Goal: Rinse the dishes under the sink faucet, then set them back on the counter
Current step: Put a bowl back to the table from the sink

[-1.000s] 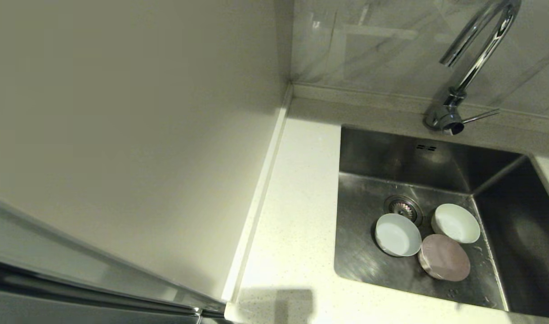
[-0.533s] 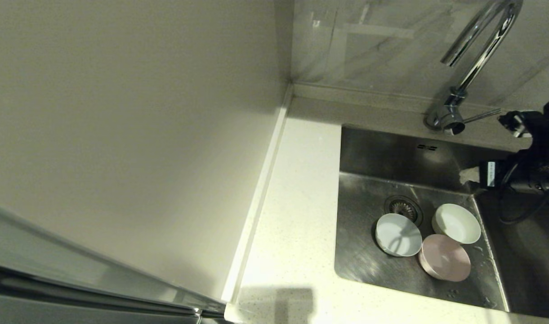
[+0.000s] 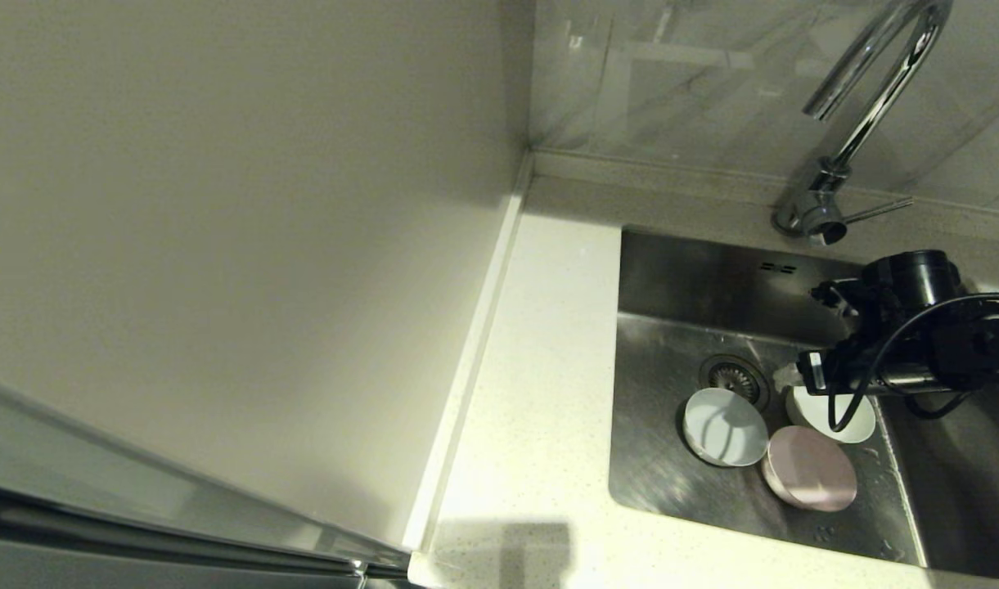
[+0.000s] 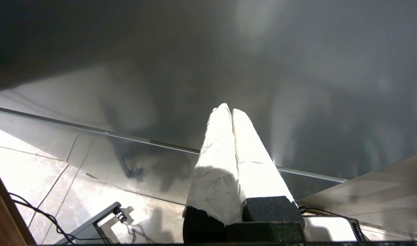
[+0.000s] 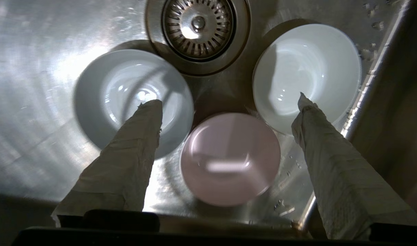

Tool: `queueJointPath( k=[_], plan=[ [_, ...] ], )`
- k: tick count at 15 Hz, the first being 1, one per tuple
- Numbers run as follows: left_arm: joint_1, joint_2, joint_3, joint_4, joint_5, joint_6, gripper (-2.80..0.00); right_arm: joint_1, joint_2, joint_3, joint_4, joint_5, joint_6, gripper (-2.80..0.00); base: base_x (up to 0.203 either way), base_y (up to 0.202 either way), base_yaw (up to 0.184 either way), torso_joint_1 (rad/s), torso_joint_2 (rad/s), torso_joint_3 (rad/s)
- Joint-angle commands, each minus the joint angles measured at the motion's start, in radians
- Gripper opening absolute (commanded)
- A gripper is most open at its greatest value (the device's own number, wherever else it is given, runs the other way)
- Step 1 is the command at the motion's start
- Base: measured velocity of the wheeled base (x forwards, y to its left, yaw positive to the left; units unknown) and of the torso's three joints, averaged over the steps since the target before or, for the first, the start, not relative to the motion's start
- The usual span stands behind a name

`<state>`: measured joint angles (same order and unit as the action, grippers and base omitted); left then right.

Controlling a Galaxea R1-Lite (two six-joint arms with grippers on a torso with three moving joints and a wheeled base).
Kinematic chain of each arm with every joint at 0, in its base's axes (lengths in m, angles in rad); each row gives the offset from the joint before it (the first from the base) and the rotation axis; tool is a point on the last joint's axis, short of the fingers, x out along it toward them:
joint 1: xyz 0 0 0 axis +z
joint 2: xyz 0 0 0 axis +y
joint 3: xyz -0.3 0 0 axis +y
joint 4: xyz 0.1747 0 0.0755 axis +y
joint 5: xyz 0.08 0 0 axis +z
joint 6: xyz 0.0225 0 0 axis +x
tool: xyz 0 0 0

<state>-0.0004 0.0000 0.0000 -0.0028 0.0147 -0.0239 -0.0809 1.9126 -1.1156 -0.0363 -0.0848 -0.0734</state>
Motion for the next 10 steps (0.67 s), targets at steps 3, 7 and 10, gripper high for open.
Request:
queueJointPath(
  k=[3, 7, 10],
  plan=[
    [0.000, -0.005, 0.000, 0.000, 0.001, -0.001, -2.80, -0.001, 0.176, -0.038, -0.084, -0.052, 0.063, 0.00, 0.000, 0.000, 0.000, 0.000, 0.00, 0.000],
    [0.000, -0.003, 0.000, 0.000, 0.001, -0.001, -2.80, 0.005, 0.296, -0.143, -0.055, -0.201, 0.282, 0.00, 0.000, 0.000, 0.000, 0.000, 0.00, 0.000],
    [0.000, -0.005, 0.000, 0.000, 0.001, -0.001, -2.80, 0.006, 0.330, -0.242, 0.074, -0.212, 0.407, 0.00, 0.000, 0.000, 0.000, 0.000, 0.00, 0.000]
  ],
)
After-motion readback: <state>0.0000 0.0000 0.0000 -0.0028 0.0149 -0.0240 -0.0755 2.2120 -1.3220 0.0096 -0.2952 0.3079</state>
